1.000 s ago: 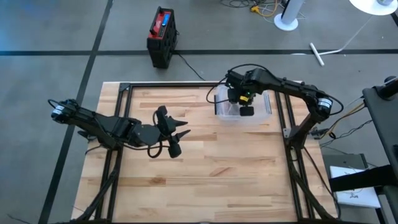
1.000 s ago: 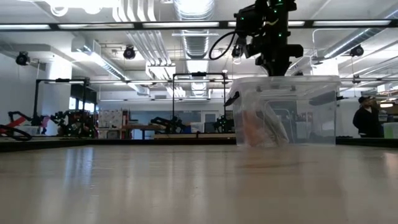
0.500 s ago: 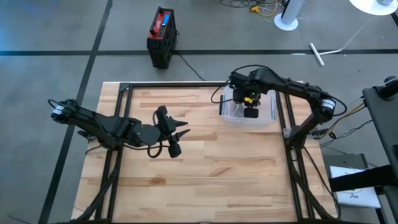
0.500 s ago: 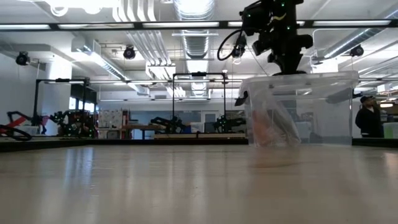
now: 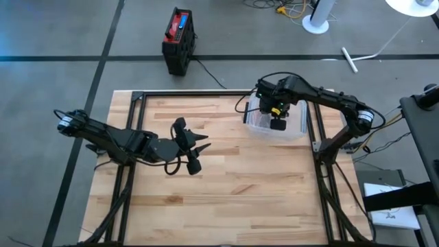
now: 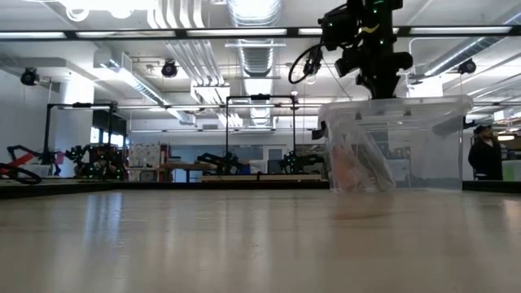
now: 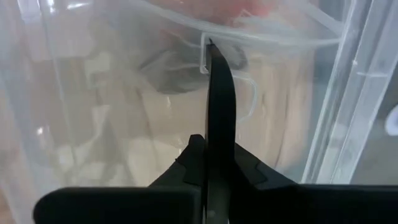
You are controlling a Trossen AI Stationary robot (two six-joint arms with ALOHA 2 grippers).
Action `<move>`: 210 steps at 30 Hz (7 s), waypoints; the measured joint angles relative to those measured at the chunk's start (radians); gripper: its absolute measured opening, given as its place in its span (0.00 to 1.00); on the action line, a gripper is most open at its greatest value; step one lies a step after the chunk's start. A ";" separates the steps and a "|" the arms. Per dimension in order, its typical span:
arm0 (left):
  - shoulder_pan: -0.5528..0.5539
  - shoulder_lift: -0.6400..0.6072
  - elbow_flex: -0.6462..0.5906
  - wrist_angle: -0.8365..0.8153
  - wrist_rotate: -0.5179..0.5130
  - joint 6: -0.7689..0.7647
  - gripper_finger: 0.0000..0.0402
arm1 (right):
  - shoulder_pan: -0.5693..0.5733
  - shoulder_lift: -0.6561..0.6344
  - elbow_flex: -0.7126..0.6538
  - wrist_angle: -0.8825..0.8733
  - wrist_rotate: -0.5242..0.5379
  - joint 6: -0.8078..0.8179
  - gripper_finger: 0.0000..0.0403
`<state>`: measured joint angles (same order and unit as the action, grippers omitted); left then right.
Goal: Roll bandage
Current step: Close the transparent container
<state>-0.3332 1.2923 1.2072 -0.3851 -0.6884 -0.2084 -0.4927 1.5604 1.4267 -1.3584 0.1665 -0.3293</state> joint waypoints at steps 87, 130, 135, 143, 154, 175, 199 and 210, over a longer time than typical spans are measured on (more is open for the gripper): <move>0.385 0.514 0.050 0.540 0.790 0.165 0.28 | 0.409 -0.576 -1.026 1.386 -0.155 0.440 0.34; 0.392 0.558 0.011 0.600 0.790 0.313 0.28 | 0.497 -0.516 -0.930 1.142 -0.058 0.549 0.06; 0.424 0.455 0.008 0.598 0.971 0.342 0.32 | 0.497 -0.502 -0.954 1.261 -0.050 0.490 0.07; 0.547 0.463 -0.018 0.600 1.217 0.357 0.47 | 0.515 -0.429 -0.988 1.398 0.010 0.497 0.13; 0.566 0.562 -0.070 0.612 1.278 0.439 0.55 | 0.556 -0.434 -0.891 1.417 0.009 0.574 0.22; 0.568 0.606 -0.074 0.676 1.271 0.435 0.47 | 0.546 -0.399 -0.807 1.365 0.079 0.789 0.17; 0.583 0.132 -0.059 0.272 0.997 0.470 0.51 | 0.513 -0.278 -0.560 1.416 0.123 0.576 0.07; 0.548 -0.228 -0.243 0.157 0.772 0.209 0.50 | 0.404 0.188 -0.382 1.924 0.104 0.426 0.05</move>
<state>0.2145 1.0639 0.9646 -0.2276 0.0832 0.0006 -0.0882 1.7483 1.0451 0.5653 0.2707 0.0966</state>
